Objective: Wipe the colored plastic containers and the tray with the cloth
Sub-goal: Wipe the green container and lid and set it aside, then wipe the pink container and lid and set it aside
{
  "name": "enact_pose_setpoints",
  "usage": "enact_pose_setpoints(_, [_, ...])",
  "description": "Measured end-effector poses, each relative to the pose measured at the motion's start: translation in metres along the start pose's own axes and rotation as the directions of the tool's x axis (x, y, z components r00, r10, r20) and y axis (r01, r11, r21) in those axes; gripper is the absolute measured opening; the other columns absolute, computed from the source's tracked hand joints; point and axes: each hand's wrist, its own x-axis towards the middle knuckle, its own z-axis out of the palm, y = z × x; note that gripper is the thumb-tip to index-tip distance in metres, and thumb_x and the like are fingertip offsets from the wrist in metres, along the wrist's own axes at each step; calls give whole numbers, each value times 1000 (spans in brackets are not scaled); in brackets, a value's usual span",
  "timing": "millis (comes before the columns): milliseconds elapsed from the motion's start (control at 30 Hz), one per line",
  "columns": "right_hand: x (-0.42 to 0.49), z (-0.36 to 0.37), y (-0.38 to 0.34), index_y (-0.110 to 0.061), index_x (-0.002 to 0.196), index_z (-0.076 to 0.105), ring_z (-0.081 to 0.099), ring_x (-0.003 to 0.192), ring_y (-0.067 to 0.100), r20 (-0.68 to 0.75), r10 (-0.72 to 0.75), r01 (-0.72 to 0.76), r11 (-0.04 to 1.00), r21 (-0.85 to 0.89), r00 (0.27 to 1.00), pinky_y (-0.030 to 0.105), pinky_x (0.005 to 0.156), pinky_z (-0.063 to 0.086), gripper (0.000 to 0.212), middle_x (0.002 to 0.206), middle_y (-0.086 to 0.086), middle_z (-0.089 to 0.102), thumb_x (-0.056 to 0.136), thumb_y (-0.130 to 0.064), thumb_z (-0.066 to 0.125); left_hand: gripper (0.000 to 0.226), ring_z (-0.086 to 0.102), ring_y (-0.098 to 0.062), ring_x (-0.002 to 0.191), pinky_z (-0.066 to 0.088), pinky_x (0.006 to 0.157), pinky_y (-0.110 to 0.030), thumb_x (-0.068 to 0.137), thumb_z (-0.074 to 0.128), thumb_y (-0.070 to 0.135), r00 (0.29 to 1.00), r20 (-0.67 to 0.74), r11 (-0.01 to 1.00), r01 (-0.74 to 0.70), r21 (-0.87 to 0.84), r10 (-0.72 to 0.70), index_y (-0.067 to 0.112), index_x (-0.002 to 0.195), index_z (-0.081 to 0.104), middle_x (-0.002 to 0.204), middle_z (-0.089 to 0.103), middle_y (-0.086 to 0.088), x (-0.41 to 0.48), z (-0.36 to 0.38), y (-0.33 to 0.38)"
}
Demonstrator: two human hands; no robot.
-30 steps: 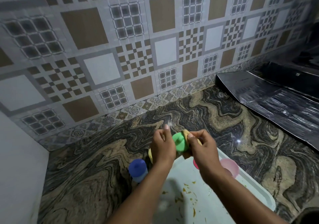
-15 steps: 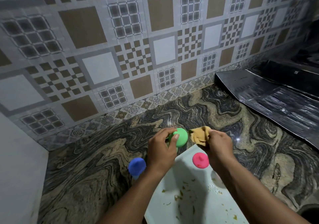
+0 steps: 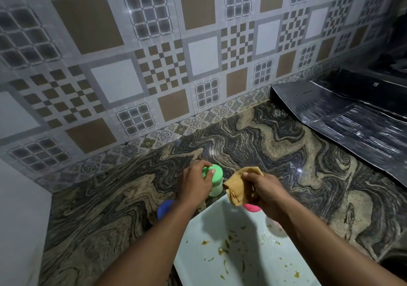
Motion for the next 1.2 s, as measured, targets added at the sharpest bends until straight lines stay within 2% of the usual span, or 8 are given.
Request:
enact_pose_setpoints(100, [4,1,0,-5,93,63,62,72,32,6,4,-4,997,-82,1000,52,76,57,9,79,17,64,98,-9,57,14,65,-30,92,50,72,-33,91,66,39,1000,25,999,4,54,-6,30,102,65,100,74,-2,4,7,-5])
enact_pose_setpoints(233, [6,0,-1,-6,95,62,64,84,38,33,16,-12,992,-123,999,59,86,57,10,89,21,65,100,-11,54,12,63,-30,94,53,77,-41,91,63,42,995,97,996,9,93,-19,33,94,56,99,70,-3,7,15,-13])
enact_pose_setpoints(433, [14,-2,8,-7,96,65,66,87,39,30,52,-48,991,-125,998,64,88,54,10,98,28,68,99,-12,56,14,63,-31,101,52,79,-40,92,62,41,991,135,990,0,144,-20,31,102,59,108,70,-3,7,16,-17])
enact_pose_setpoints(567, [18,-3,14,-8,97,67,67,85,38,29,69,-65,991,-120,997,56,81,59,13,97,27,71,99,-12,55,14,62,-29,102,49,77,-38,94,61,42,990,140,985,-29,173,4,31,103,59,110,69,-2,8,15,-14])
enact_pose_setpoints(667, [19,-5,16,-10,105,68,70,93,40,30,80,-76,990,-118,996,45,70,60,15,103,24,73,99,-16,56,15,61,-28,105,41,73,-34,94,61,42,990,141,977,-52,208,22,30,102,59,115,68,2,9,13,-7])
enact_pose_setpoints(800, [18,-8,16,-11,104,66,67,86,36,28,79,-76,991,-110,996,41,67,58,12,98,19,70,99,-14,56,14,62,-30,105,48,77,-36,93,62,40,983,186,980,-47,191,10,28,101,59,116,67,-1,12,14,-5])
enact_pose_setpoints(1033, [18,-11,19,-9,110,64,64,82,33,29,92,-89,992,-91,995,47,73,61,15,101,20,68,98,-13,58,13,57,-32,104,47,80,-38,96,60,35,972,230,982,8,186,-52,25,98,53,112,67,-8,12,15,-4])
enact_pose_setpoints(1200, [16,-9,20,-3,113,63,70,95,43,28,114,-112,990,-84,993,54,80,61,20,108,27,70,98,-14,55,16,57,-34,103,50,86,-39,95,64,33,954,277,981,65,184,-115,22,104,58,113,61,-15,17,10,2])
